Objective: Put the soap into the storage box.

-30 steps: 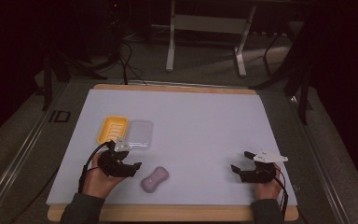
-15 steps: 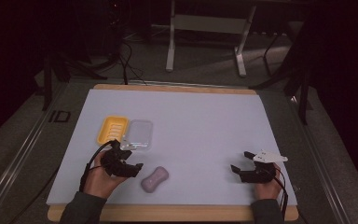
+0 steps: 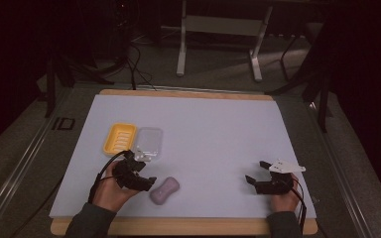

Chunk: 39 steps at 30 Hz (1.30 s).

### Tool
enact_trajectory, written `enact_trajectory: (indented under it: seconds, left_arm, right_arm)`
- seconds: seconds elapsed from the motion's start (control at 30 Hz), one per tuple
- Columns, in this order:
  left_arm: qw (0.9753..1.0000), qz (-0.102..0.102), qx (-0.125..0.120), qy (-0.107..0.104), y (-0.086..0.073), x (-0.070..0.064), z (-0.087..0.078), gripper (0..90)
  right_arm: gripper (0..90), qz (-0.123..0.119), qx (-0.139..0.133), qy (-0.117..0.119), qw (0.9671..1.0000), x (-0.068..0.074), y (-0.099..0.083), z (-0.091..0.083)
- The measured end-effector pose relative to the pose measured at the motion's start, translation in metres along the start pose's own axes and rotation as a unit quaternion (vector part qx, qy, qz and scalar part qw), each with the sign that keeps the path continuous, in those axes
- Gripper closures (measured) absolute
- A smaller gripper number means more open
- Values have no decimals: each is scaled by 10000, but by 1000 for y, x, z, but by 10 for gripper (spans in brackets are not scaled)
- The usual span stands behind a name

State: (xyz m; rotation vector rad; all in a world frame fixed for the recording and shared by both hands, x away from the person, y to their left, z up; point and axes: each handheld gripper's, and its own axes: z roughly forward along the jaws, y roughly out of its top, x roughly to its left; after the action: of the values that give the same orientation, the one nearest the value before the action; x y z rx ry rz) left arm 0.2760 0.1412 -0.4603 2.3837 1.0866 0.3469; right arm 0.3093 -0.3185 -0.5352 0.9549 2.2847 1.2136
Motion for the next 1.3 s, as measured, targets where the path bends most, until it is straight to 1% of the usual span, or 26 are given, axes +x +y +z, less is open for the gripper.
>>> enact_trajectory:
  seconds: [0.17, 0.37, 0.67, 1.07, 1.23, 1.3]
  left_arm:
    - [9999, 54, 100, -86, 3, -4, 4, 324]
    - [9997, 68, 131, -206, 5, -9, 7, 319]
    - [9990, 187, 218, -333, 10, -16, 12, 316]
    - [9984, 274, 290, -394, 12, -21, 18, 315]
    - [9979, 324, 311, -467, 14, -26, 21, 315]
    - [9976, 374, 320, -484, 14, -28, 22, 314]
  right_arm:
    - [162, -5, 5, -4, 10000, 0, 0, 0]
    - [162, -22, 17, -5, 10000, 0, 0, 0]
    - [162, -15, 32, -1, 10000, 0, 0, 0]
    - [162, -10, 13, -10, 10000, 0, 0, 0]
    - [162, -11, 1, -10, 10000, 0, 0, 0]
    - [162, -11, -1, -9, 10000, 0, 0, 0]
